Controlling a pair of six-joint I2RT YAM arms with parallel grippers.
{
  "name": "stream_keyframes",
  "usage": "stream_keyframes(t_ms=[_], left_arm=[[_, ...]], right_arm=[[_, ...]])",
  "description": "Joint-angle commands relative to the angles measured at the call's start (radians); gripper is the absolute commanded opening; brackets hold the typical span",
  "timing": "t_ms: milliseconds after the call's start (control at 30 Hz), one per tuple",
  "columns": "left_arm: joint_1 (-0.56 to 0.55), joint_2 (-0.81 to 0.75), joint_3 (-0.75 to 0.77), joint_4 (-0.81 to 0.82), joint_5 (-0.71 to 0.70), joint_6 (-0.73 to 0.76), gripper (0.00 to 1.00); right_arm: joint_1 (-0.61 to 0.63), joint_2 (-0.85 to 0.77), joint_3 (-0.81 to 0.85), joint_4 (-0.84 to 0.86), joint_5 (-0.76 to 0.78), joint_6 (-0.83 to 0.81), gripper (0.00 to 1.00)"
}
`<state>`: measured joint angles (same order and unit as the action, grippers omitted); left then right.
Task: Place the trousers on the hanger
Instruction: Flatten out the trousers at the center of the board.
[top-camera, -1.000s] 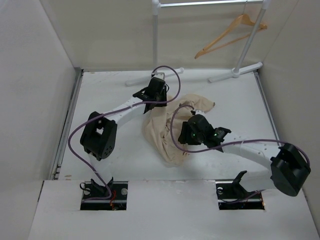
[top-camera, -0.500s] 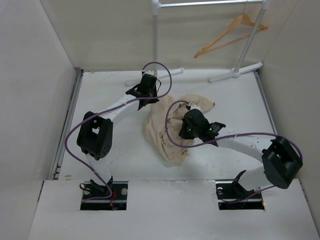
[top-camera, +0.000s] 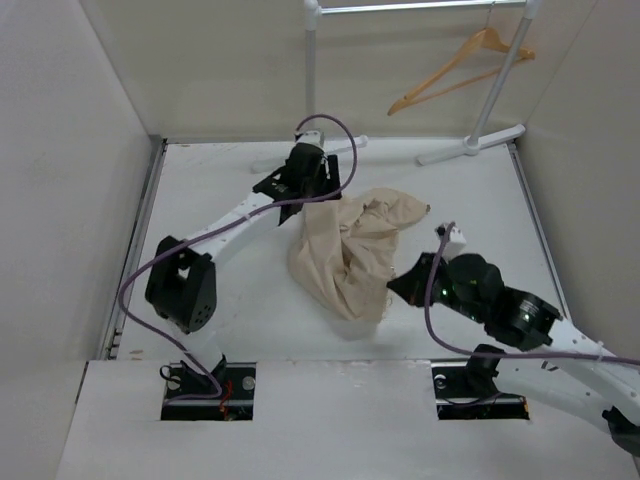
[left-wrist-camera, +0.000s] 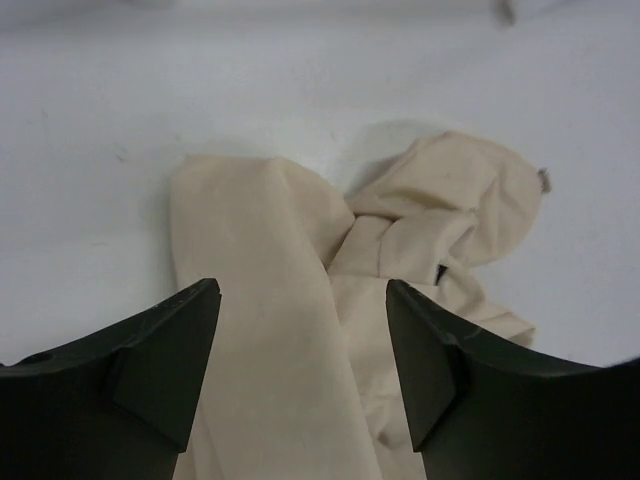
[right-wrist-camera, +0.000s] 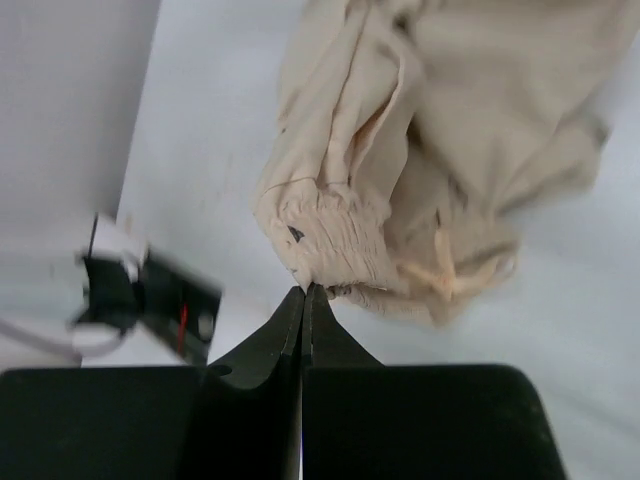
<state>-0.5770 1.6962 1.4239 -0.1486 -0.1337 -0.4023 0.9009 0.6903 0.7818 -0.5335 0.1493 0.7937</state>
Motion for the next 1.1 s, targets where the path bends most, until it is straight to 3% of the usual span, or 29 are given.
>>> stream_keyframes(t_ms=[0, 233, 267, 300, 367, 433, 500, 633, 700, 733, 800, 967, 1067], left_arm=[[-0.019, 0.136, 0.05, -0.029, 0.02, 0.034, 0.66], [-0.043, 0.298, 0.168, -0.043, 0.014, 0.071, 0.54], [-0.045, 0.312, 0.184, -0.054, -0.004, 0.063, 0.35], [-0.043, 0.29, 0.173, -0.057, -0.062, 0.056, 0.23], [-0.037, 0.241, 0.147, -0.057, -0.113, 0.053, 0.14], [-0.024, 0.159, 0.113, -0.058, -0.165, 0.045, 0.1], [0.01, -0.021, 0.076, -0.088, -0.245, 0.039, 0.06], [0.074, -0.281, 0.086, -0.167, -0.34, 0.051, 0.02], [0.114, -0.416, 0.127, -0.216, -0.404, 0.054, 0.02], [0.128, -0.462, 0.153, -0.239, -0.432, 0.056, 0.02], [0.139, -0.551, 0.238, -0.273, -0.493, 0.063, 0.03], [0.147, -0.606, 0.45, -0.264, -0.534, 0.124, 0.05], [0.142, -0.607, 0.5, -0.235, -0.537, 0.143, 0.05]], right_arm=[[0.129, -0.16, -0.122, -0.297, 0.013, 0.246, 0.0], [0.138, -0.23, -0.134, -0.431, 0.027, 0.274, 0.0], [0.116, -0.245, -0.153, -0.425, 0.019, 0.276, 0.0], [0.106, -0.253, -0.162, -0.421, 0.016, 0.28, 0.0], [0.1, -0.256, -0.162, -0.412, 0.024, 0.277, 0.0], [0.091, -0.233, -0.133, -0.392, 0.042, 0.259, 0.0], [0.066, -0.16, -0.038, -0.339, 0.072, 0.174, 0.0], [0.013, -0.002, 0.233, -0.313, 0.108, -0.005, 0.0], [0.01, 0.086, 0.493, -0.351, 0.175, -0.13, 0.0], [0.01, 0.098, 0.545, -0.362, 0.194, -0.151, 0.0], [0.038, 0.162, 0.844, -0.448, 0.286, -0.243, 0.0], [0.161, 0.305, 1.368, -0.5, 0.4, -0.375, 0.0], [0.192, 0.34, 1.453, -0.474, 0.45, -0.398, 0.0]])
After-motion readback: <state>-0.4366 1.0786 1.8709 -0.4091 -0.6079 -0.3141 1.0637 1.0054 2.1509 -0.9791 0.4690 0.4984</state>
